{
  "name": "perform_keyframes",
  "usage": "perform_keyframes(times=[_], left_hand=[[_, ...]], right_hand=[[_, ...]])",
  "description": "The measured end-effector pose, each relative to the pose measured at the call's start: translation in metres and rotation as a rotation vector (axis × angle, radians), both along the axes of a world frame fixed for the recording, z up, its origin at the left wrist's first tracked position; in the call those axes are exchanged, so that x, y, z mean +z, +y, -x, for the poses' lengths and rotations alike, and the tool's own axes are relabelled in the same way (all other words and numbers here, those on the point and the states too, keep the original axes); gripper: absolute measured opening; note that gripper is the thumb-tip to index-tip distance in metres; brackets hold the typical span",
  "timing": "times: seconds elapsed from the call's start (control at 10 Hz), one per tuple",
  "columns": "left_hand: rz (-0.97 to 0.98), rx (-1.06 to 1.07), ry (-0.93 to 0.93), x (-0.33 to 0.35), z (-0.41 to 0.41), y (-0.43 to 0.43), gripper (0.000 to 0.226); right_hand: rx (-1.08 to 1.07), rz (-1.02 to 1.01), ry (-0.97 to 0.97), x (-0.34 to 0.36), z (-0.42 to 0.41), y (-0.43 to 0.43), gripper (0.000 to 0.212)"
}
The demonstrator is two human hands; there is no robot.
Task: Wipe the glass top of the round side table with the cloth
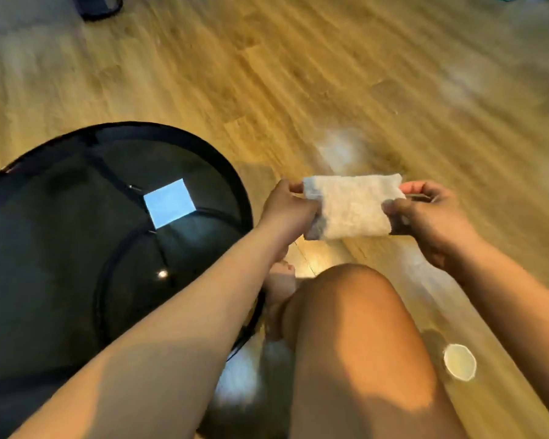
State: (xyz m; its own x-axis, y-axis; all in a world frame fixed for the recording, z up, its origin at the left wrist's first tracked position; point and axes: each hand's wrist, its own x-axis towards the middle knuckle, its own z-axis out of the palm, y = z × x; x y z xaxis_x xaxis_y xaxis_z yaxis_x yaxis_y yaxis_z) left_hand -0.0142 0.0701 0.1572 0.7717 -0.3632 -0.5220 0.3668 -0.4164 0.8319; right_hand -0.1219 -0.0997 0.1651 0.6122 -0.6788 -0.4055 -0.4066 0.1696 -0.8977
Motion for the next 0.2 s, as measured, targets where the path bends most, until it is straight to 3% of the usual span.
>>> perform_keyframes(times=[0.1, 0.2], left_hand=[[-0.175, -0.161, -0.023, -0.042, 0.005, -0.031, 0.051], [-0.546, -0.414, -0.105, -0.088, 0.009, -0.037, 0.058]], right_hand=[[-0.071, -0.02, 0.112, -0.05, 0.018, -0.027, 0.031], [0.015, -0.003, 0.497, -0.124, 0.047, -0.043, 0.054]])
